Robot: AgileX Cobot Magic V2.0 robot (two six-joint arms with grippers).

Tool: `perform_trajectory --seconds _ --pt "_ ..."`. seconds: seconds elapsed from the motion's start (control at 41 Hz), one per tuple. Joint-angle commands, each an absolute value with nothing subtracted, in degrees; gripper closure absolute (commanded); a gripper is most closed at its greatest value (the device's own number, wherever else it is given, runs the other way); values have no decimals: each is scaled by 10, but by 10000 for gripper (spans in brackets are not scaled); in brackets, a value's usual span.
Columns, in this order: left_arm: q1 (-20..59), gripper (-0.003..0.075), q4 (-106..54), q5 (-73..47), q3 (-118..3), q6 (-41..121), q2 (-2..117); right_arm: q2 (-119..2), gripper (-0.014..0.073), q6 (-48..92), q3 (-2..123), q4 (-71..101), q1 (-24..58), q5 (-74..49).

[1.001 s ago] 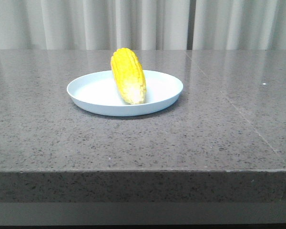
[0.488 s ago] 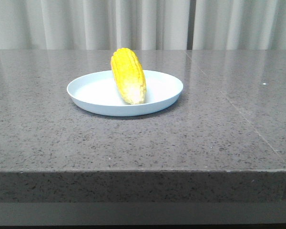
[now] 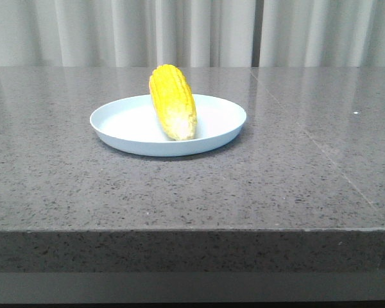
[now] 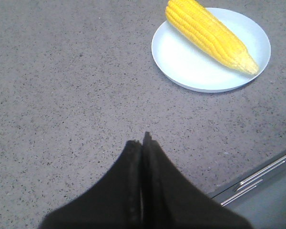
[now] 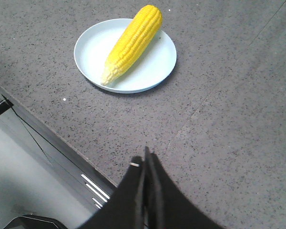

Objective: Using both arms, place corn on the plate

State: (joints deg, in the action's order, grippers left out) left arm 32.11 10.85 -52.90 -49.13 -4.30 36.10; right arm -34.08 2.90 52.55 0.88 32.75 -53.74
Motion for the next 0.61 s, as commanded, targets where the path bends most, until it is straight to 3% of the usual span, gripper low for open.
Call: perform_trajectory --seconds 0.0,0.317,0.586 --pt "326 741 108 -494 -505 -41 362 -341 661 35 540 11 327 -496" --pt "285 741 103 -484 -488 -41 327 -341 661 35 540 11 327 -497" --pt "162 741 59 -248 -308 -41 187 -341 661 35 540 11 327 -497"
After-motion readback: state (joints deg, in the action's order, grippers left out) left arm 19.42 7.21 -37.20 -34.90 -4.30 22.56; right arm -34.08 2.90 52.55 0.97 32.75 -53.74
